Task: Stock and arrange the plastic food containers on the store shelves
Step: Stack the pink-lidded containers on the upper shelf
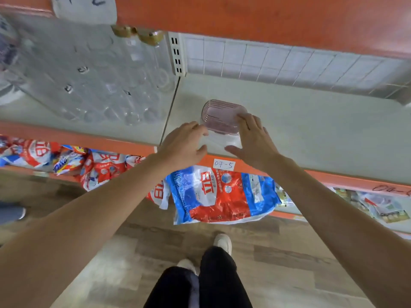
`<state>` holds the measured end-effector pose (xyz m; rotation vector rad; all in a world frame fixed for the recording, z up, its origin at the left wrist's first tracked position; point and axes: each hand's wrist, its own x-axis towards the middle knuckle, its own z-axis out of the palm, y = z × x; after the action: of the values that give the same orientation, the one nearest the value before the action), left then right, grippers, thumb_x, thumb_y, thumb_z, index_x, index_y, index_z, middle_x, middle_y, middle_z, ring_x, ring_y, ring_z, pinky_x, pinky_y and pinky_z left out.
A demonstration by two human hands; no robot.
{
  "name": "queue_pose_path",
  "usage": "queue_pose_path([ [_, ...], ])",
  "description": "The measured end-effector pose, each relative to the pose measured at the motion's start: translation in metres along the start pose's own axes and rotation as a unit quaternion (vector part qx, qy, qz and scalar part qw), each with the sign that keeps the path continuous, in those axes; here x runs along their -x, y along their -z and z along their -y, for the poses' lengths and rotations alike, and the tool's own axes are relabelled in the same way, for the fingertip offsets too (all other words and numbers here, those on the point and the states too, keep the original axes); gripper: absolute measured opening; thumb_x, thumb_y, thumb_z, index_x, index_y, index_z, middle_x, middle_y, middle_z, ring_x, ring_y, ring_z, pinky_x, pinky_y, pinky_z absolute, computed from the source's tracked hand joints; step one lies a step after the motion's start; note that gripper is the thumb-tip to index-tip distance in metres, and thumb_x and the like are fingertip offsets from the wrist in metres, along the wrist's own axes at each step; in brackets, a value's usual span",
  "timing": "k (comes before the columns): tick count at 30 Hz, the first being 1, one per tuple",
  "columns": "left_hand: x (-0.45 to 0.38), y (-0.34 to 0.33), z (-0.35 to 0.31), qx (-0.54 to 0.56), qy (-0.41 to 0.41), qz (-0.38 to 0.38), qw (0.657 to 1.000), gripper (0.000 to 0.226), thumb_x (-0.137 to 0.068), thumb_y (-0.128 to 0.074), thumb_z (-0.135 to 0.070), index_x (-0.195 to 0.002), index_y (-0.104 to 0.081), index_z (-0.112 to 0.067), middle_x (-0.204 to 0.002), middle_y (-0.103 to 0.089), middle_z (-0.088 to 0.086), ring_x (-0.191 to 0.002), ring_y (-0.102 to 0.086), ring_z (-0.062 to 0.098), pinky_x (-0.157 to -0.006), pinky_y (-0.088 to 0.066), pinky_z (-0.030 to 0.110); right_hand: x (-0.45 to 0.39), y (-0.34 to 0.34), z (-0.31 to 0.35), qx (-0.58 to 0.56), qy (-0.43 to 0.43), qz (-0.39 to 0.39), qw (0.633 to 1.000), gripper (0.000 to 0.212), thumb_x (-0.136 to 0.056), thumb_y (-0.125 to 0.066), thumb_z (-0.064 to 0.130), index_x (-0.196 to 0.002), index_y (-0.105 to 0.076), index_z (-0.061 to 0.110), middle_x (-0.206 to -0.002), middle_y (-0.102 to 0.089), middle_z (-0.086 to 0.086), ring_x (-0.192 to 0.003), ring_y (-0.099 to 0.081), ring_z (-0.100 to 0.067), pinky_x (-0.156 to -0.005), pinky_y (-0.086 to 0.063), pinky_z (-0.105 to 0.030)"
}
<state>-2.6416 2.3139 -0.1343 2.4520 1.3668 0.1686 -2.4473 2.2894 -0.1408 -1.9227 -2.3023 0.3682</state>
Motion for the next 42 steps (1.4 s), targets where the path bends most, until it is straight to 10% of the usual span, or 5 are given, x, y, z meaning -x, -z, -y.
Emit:
queue_pose_path([
  [5, 0.003, -0.019, 0.024, -0.004, 0.001, -0.001, 1.0, 0.031, -0.09, -0.054, -0.023, -0.118, -0.056, -0.008, -0.114, -0.059, 0.007, -0.108, -0.055, 0.022, -0.087, -0.045, 0.035, -0.062, -0.016, -0.006, 0.024, -0.037, 0.032, 0.999, 0.105, -0.076, -0.072, 0.047, -0.148, -0.008, 0.005, -0.154, -0.013, -0.013, -0.142, -0.011, -0.028, -0.115, -0.01, -0.037],
  [15, -0.034, -0.029, 0.023, -0.047, 0.049, 0.039, 0.997, 0.052, -0.088, -0.059, -0.024, -0.129, -0.042, 0.002, -0.13, -0.041, 0.014, -0.118, -0.045, 0.027, -0.095, -0.042, 0.036, -0.017, -0.026, -0.033, -0.02, -0.105, -0.041, 0.993, 0.093, -0.066, -0.078, 0.043, -0.137, -0.031, 0.005, -0.13, -0.035, -0.013, -0.12, -0.033, -0.03, -0.102, -0.029, -0.037],
  [24, -0.102, -0.053, 0.008, -0.123, -0.008, 0.131, 0.984, 0.109, -0.076, -0.073, -0.033, -0.151, 0.002, -0.007, -0.159, 0.007, 0.008, -0.147, 0.003, 0.024, -0.117, -0.006, 0.045, 0.055, -0.039, -0.074, -0.007, -0.19, -0.043, 0.981, 0.089, -0.07, -0.073, 0.05, -0.136, -0.035, 0.004, -0.127, -0.04, -0.014, -0.116, -0.039, -0.033, -0.096, -0.031, -0.041],
  [31, -0.1, -0.058, -0.005, -0.175, -0.02, 0.095, 0.98, 0.104, -0.057, -0.08, -0.055, -0.141, -0.031, -0.019, -0.13, -0.034, 0.012, -0.122, -0.03, 0.033, -0.104, -0.024, 0.049, 0.07, -0.048, -0.067, 0.01, -0.231, -0.032, 0.972, 0.085, -0.073, -0.071, 0.043, -0.139, -0.028, 0.01, -0.132, -0.034, -0.01, -0.121, -0.034, -0.029, -0.102, -0.026, -0.037],
  [42, -0.04, -0.019, -0.014, -0.105, -0.01, 0.076, 0.991, 0.094, -0.052, -0.083, -0.049, -0.129, -0.042, -0.014, -0.12, -0.035, 0.017, -0.111, -0.036, 0.034, -0.102, -0.032, 0.047, 0.116, -0.034, -0.036, 0.009, -0.22, 0.026, 0.975, 0.088, -0.071, -0.073, 0.033, -0.142, -0.027, 0.009, -0.131, -0.035, -0.01, -0.122, -0.034, -0.028, -0.102, -0.025, -0.035],
])
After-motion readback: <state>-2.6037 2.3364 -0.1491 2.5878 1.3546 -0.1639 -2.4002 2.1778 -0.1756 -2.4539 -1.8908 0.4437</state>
